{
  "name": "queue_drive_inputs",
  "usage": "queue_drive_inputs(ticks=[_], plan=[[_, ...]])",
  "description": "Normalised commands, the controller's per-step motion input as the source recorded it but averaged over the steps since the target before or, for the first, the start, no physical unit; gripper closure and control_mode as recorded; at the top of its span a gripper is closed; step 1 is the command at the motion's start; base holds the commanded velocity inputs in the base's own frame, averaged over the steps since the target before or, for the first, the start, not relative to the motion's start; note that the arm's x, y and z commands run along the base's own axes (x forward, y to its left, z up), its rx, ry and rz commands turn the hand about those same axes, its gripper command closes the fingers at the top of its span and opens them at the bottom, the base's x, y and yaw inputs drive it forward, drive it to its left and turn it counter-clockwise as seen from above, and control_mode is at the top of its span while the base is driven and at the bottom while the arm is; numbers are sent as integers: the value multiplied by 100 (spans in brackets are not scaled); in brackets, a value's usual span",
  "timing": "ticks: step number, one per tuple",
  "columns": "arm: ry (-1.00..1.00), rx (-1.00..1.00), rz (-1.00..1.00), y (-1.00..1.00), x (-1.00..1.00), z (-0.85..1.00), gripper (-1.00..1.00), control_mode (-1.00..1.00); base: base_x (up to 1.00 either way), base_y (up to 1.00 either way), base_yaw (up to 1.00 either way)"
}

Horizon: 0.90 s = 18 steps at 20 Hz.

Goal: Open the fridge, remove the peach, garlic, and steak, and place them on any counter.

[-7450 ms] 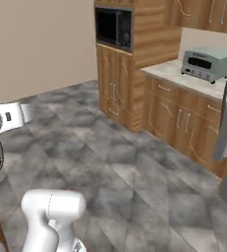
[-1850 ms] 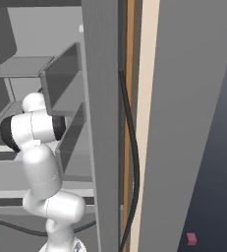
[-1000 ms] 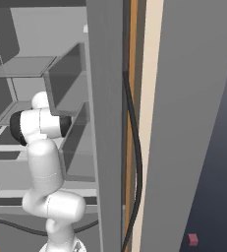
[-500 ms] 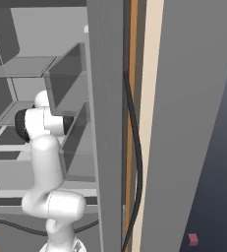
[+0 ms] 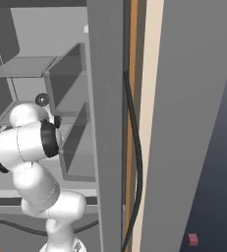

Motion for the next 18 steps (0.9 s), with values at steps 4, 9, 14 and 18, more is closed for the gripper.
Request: queue_drive_inputs(ticks=[4, 9, 14, 18], plan=[[-5, 7, 1, -13, -100, 100, 100, -100, 0, 0, 0], [-1, 1, 0, -18, -100, 100, 100, -100, 0, 0, 0], [0, -6, 0, -29, -100, 99, 100, -100, 0, 0, 0], [0, -14, 2, -49, -100, 66, 100, -100, 0, 0, 0]])
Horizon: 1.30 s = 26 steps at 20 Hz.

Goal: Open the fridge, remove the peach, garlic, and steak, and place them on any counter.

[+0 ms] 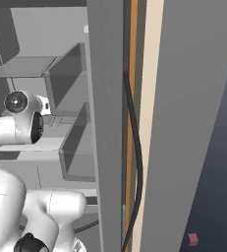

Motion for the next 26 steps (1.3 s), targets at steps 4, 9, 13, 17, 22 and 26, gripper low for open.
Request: queue_drive_inputs(ticks=[4, 9, 13, 17, 22, 26], plan=[[0, -16, 11, -51, -100, 27, 100, -100, 0, 0, 0], [1, -9, 3, -6, -100, 25, 100, -100, 0, 0, 0], [0, -3, 0, 0, -79, 9, 100, -100, 0, 0, 0], [0, 0, 0, 0, 0, 0, 100, 100, -94, -2, 0], [0, 0, 0, 0, 0, 0, 100, 100, -94, -13, 49], [0, 0, 0, 0, 0, 0, 100, 100, -81, -15, 76]])
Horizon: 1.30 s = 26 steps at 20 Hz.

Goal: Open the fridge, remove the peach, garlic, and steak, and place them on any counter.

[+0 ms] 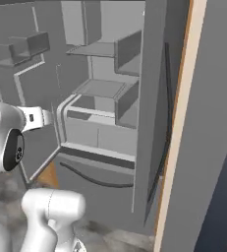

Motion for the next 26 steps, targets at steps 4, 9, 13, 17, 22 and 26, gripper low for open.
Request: queue_drive_inputs(ticks=[4, 9, 13, 17, 22, 26], plan=[[0, 0, 0, 0, 0, 0, 100, 100, -77, -1, 78], [0, 0, 0, 0, 0, 0, 100, 100, -61, 0, 81], [0, 0, 0, 0, 0, 0, 100, 100, -58, 13, 79], [0, 0, 0, 0, 0, 0, 100, 100, -58, 51, 71], [0, 0, 0, 0, 0, 0, 100, 100, -42, 98, 57], [0, 0, 0, 0, 0, 0, 100, 100, -4, 100, 22]])
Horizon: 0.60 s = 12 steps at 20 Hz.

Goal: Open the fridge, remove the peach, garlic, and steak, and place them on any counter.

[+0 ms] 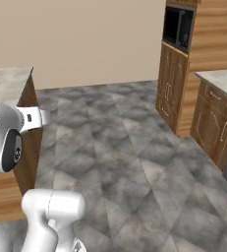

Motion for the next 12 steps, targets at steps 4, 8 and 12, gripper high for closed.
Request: queue_drive_inputs(ticks=[4, 8, 12], plan=[[0, 0, 0, 0, 0, 0, 100, 100, 0, 100, 14], [0, 0, 0, 0, 0, 0, 100, 100, 12, 100, 17], [0, 0, 0, 0, 0, 0, 100, 100, 59, 100, 17]])
